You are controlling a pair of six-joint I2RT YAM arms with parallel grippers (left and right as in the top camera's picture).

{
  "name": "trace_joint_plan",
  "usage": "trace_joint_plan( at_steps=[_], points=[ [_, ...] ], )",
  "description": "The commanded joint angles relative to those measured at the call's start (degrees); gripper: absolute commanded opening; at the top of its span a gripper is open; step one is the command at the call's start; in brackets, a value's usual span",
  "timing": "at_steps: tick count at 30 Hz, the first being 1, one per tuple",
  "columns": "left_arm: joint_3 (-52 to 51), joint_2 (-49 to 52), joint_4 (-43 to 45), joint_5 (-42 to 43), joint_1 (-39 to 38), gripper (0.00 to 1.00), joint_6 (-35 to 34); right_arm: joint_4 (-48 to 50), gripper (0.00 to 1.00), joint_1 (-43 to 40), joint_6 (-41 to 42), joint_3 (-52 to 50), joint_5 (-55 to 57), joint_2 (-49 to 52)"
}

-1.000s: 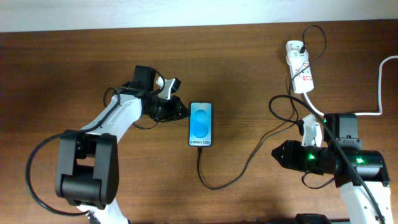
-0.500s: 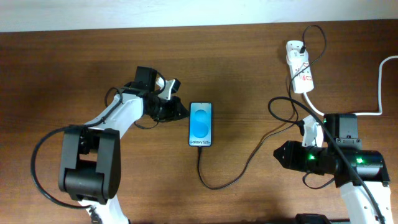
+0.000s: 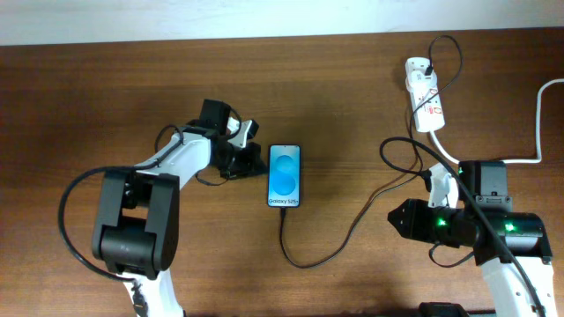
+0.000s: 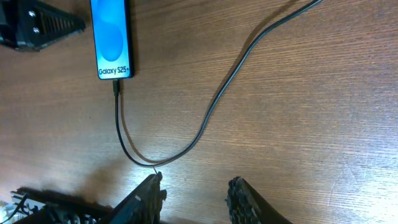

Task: Plug charger to phone and switch on socket
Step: 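Open the left gripper off the phone and retract the left arm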

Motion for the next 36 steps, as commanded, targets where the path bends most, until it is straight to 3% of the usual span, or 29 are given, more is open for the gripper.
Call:
trace_joint_plan(
  at_steps=[1,5,14,27,33,36],
  points=[
    [1.44,0.24,-4.13,-0.98,0.48,0.0,-0.55,0.9,0.37,-0.37,-0.81,0.76,1.03,-0.55],
    [2.64,-4.0,-11.04,-2.12,2.64,0.0,1.64,1.07,0.3,-0.37,-0.81,0.76,1.03,-0.55],
    [2.67,-27.21,-32.5,-26.82,3.76,0.0,3.39,0.61,0.3,-0.37,-0.09,0.76,4.0,-0.55],
    [2.45,-65.02,-42.05,-33.57,3.78,0.0,3.56,-1.09,0.3,-0.37,8.31,0.76,4.0,-0.55],
    [2.43,-82.36,-44.24,-34.64,3.78,0.0,3.58,-3.28,0.08,-0.37,14.51,0.76,3.98,-0.55],
    [2.32,-87.47,-45.33,-34.73,3.78,0.0,3.58,-5.11,0.04,-0.37,14.51,0.76,4.0,-0.55]
  ],
)
